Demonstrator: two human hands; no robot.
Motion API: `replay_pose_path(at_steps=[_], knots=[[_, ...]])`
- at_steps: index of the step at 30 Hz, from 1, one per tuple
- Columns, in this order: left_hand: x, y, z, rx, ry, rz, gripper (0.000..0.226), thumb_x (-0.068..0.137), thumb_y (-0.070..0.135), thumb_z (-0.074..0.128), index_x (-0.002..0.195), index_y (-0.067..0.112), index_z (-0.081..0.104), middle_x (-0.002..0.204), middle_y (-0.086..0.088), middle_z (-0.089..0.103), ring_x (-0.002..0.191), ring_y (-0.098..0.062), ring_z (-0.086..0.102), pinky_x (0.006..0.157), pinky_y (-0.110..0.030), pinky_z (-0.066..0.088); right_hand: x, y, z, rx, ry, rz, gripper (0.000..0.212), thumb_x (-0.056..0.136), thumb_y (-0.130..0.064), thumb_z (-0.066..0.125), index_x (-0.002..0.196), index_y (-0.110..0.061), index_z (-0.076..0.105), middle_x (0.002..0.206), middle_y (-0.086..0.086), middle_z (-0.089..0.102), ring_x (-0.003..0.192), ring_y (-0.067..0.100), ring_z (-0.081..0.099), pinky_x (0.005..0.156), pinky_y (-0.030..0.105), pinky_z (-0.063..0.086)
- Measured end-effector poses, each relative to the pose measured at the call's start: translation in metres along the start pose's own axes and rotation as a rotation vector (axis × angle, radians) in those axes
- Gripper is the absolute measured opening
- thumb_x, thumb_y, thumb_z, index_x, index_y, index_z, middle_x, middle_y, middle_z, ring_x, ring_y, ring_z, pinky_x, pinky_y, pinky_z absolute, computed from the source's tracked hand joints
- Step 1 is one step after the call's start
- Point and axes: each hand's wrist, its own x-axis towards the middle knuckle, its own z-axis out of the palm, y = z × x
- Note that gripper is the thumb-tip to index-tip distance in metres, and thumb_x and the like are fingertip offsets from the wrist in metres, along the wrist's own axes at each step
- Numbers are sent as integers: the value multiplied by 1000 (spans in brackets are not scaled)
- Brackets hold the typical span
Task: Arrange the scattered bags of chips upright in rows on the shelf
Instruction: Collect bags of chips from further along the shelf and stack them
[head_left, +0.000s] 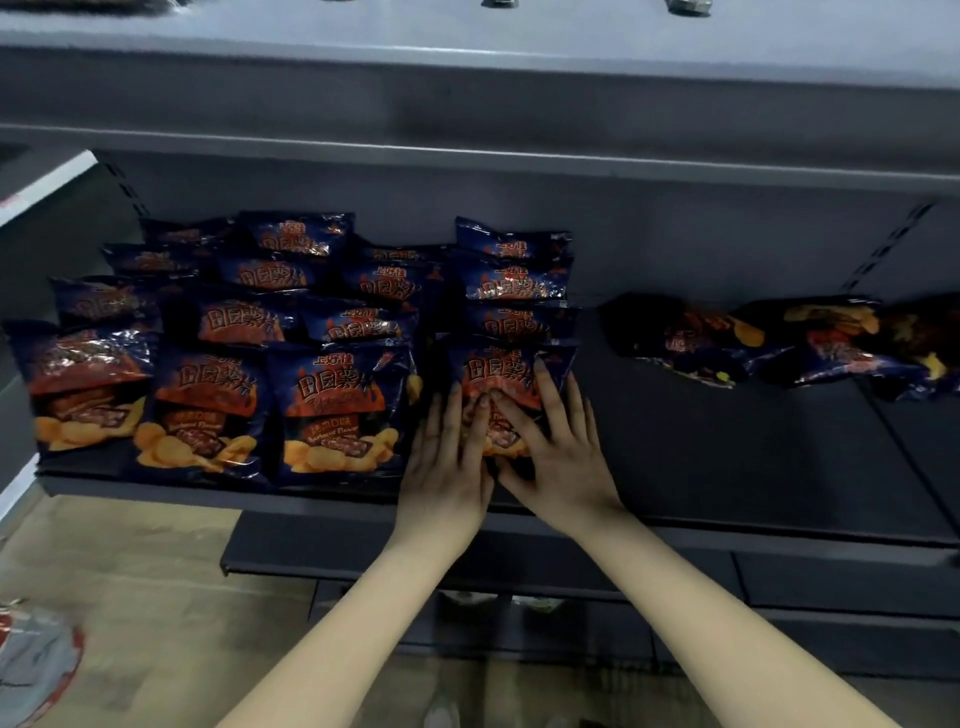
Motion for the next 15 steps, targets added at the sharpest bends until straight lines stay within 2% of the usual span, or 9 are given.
replay_pose_path(at_steps=[4, 7, 10, 15], knots=[[2, 1, -3, -15, 1, 12, 73, 88, 26, 57, 147, 7, 19, 153, -23, 13, 140, -39, 16, 110, -53, 24, 0, -1, -2, -2, -2, 3, 73, 84, -62, 39, 145, -51, 1, 157, -6, -22, 142, 33, -18, 114, 59, 7], [3, 1, -7, -61, -8, 14, 76, 88, 24, 60, 148, 12, 15, 155, -18, 3, 143, -35, 7, 113, -48, 12, 0, -2, -6, -4, 20, -2, 74, 84, -60, 43, 146, -51, 3, 156, -4, -24, 142, 34, -22, 112, 64, 3], [5, 5, -15, -121, 12, 32, 81, 85, 18, 64, 149, 11, 15, 156, -16, 1, 144, -32, 6, 114, -48, 10, -3, -1, -17, 1, 113, -15, 73, 85, -59, 44, 147, -48, 7, 158, 1, -19, 142, 37, -19, 111, 65, 1], [21, 35, -22, -157, 58, 184, 82, 80, 15, 66, 147, 8, 20, 155, -18, 8, 144, -31, 7, 114, -49, 10, -10, 19, -47, 12, 255, 73, 69, 90, -52, 43, 149, -41, 10, 158, 2, -15, 144, 35, -16, 112, 61, 0]])
